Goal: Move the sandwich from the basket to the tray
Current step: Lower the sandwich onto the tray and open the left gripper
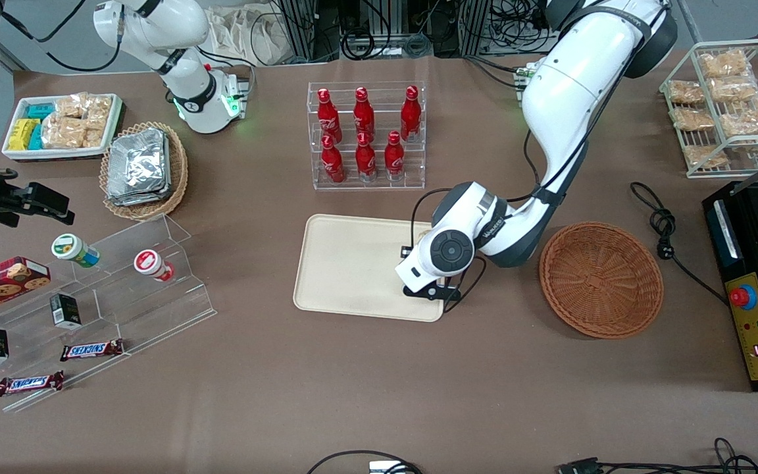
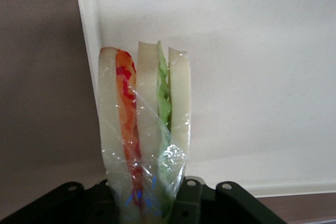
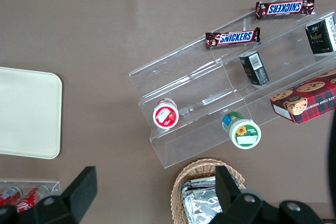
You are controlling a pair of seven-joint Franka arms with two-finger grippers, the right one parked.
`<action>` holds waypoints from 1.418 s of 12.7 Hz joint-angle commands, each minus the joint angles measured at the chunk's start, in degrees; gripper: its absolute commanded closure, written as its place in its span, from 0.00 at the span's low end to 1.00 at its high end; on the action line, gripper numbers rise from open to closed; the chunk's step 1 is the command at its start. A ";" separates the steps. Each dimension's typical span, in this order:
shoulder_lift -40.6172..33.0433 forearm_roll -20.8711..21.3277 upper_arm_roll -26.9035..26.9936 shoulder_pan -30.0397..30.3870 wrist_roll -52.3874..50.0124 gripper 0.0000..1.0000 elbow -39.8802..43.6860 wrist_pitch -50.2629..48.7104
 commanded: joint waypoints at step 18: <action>2.14 -0.19 0.23 -0.11 -0.95 0.00 0.87 3.91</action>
